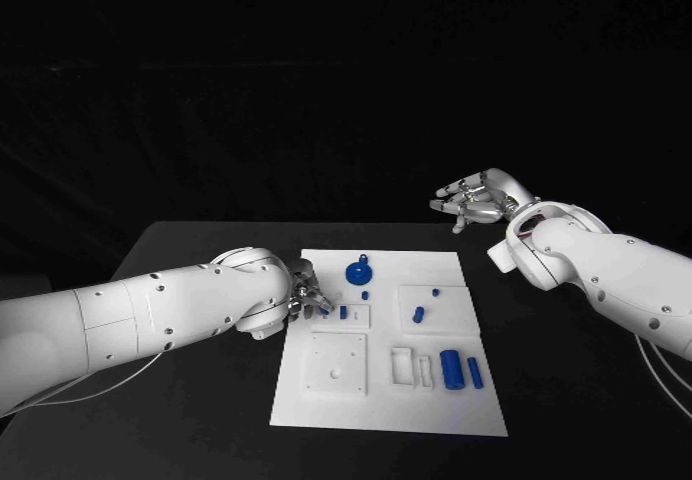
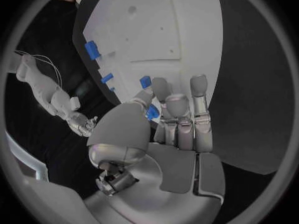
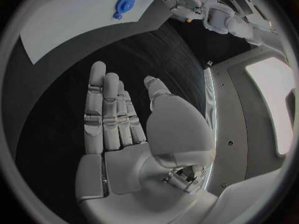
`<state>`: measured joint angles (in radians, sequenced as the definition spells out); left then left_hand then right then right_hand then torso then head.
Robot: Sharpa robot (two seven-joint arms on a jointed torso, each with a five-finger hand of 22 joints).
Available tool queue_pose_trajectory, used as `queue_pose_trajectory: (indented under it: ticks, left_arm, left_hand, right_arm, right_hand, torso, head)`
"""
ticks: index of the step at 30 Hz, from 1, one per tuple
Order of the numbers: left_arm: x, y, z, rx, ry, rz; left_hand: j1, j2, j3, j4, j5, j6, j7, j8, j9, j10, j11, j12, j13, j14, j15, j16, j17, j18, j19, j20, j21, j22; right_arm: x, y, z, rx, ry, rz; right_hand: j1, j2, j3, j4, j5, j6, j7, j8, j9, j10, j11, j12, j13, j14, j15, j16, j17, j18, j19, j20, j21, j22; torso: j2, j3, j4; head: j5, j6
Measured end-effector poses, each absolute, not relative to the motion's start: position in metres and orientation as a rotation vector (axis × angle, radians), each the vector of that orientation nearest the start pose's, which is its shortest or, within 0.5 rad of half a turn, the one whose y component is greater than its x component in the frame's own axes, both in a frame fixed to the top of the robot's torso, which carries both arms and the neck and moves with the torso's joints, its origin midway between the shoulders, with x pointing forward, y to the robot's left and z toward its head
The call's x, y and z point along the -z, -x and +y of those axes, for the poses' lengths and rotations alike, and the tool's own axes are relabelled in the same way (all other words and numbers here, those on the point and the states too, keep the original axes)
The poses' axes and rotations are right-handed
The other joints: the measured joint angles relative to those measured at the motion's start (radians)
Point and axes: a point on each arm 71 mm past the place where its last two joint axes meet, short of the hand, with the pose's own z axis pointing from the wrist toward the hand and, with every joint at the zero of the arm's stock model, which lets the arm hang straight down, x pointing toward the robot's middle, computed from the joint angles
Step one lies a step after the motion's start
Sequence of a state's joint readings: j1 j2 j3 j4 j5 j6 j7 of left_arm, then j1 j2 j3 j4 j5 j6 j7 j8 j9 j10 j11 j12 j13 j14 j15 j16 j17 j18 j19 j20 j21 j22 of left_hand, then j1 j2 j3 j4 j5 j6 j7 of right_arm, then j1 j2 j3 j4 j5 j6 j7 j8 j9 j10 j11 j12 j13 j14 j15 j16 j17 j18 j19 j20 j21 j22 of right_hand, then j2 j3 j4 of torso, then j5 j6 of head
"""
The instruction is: Assemble the parts on the task board
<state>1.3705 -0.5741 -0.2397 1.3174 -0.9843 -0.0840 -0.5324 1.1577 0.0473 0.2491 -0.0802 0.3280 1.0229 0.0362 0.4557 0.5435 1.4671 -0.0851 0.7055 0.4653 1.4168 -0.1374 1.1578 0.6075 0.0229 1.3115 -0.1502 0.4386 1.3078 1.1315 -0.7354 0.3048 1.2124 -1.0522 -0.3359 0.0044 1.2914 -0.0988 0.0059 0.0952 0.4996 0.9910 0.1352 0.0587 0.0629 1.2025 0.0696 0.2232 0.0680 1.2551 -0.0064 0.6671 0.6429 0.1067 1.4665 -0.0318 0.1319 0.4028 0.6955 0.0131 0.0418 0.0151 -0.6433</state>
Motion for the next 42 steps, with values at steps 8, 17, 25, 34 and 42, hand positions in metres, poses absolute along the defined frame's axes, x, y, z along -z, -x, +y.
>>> queue_pose_trajectory:
  ticks: [8, 17, 25, 34, 42]
  left_arm:
    - [0.2117, -0.5226, 0.1505, 0.335, 0.167, 2.152]
    - [0.2121, -0.5230, 0.1498, 0.317, 0.137, 2.147]
    - [0.2139, -0.5221, 0.1472, 0.316, 0.126, 2.146]
    - [0.2143, -0.5210, 0.1456, 0.316, 0.119, 2.147]
    - [0.2144, -0.5205, 0.1452, 0.313, 0.117, 2.151]
  left_hand:
    - [0.000, 0.000, 0.002, -0.002, 0.000, 0.000, 0.000, 0.000, -0.001, 0.000, 0.000, 0.000, 0.000, 0.000, 0.000, 0.000, 0.000, 0.000, 0.000, 0.000, 0.000, 0.000]
    - [0.000, 0.000, 0.002, -0.002, 0.000, 0.000, 0.000, 0.004, -0.002, 0.000, 0.000, 0.004, -0.002, 0.000, 0.000, 0.000, 0.001, 0.000, 0.000, 0.000, 0.000, 0.000]
    - [0.000, 0.000, 0.005, 0.001, 0.000, 0.000, 0.000, 0.008, 0.003, -0.002, -0.002, 0.004, -0.002, 0.000, 0.000, 0.000, 0.002, 0.000, 0.000, 0.000, 0.004, 0.000]
    - [0.000, 0.000, 0.005, 0.001, 0.021, 0.000, 0.000, 0.015, 0.007, -0.002, -0.002, 0.020, -0.002, 0.003, 0.004, 0.017, 0.021, 0.000, -0.004, 0.011, 0.008, 0.000]
    - [0.000, 0.000, 0.009, 0.005, 0.024, 0.000, 0.000, 0.020, 0.011, -0.002, -0.002, 0.027, -0.003, 0.003, 0.004, 0.023, 0.025, 0.000, -0.007, 0.015, 0.012, 0.000]
  right_arm:
    - [0.1223, -0.5630, -0.2620, -0.833, -0.457, 1.433]
    - [0.1223, -0.5630, -0.2618, -0.833, -0.457, 1.433]
    - [0.1225, -0.5629, -0.2620, -0.833, -0.457, 1.434]
    - [0.1226, -0.5628, -0.2621, -0.833, -0.457, 1.434]
    - [0.1228, -0.5628, -0.2621, -0.833, -0.457, 1.435]
  right_hand:
    - [0.000, 0.000, 0.000, 0.000, 0.000, -0.003, 0.002, 0.000, 0.000, 0.000, 0.000, 0.000, 0.000, 0.000, 0.000, 0.000, 0.000, 0.000, 0.000, 0.000, 0.000, 0.000]
    - [0.000, 0.000, 0.000, 0.000, 0.000, -0.003, 0.002, 0.000, 0.000, 0.000, 0.000, 0.000, 0.000, 0.000, 0.000, 0.000, 0.000, 0.000, 0.000, 0.000, 0.000, 0.000]
    - [0.000, 0.000, 0.000, 0.000, 0.000, -0.002, 0.002, 0.000, 0.000, 0.000, 0.000, 0.000, 0.000, 0.000, 0.000, 0.000, 0.000, 0.000, 0.000, 0.000, 0.000, 0.000]
    - [0.000, 0.000, 0.000, 0.000, 0.000, -0.002, 0.002, 0.000, 0.000, 0.000, 0.000, 0.000, 0.000, 0.000, 0.000, 0.000, 0.000, 0.000, 0.000, 0.000, 0.000, 0.000]
    - [0.000, 0.000, 0.000, 0.000, 0.000, -0.002, 0.002, 0.000, 0.000, 0.000, 0.000, 0.000, 0.000, 0.000, 0.000, 0.000, 0.000, 0.000, 0.000, 0.000, 0.000, 0.000]
  torso:
    - [0.000, 0.0003, 0.0001]
    - [-0.001, 0.0003, 0.0002]
    - [-0.001, 0.0002, -0.0004]
    - [-0.001, 0.0003, 0.0001]
    - [-0.001, -0.0001, 0.0009]
  head:
    - [0.000, -0.002]
    - [0.000, -0.003]
    - [-0.003, -0.002]
    - [-0.004, -0.004]
    - [-0.004, -0.004]
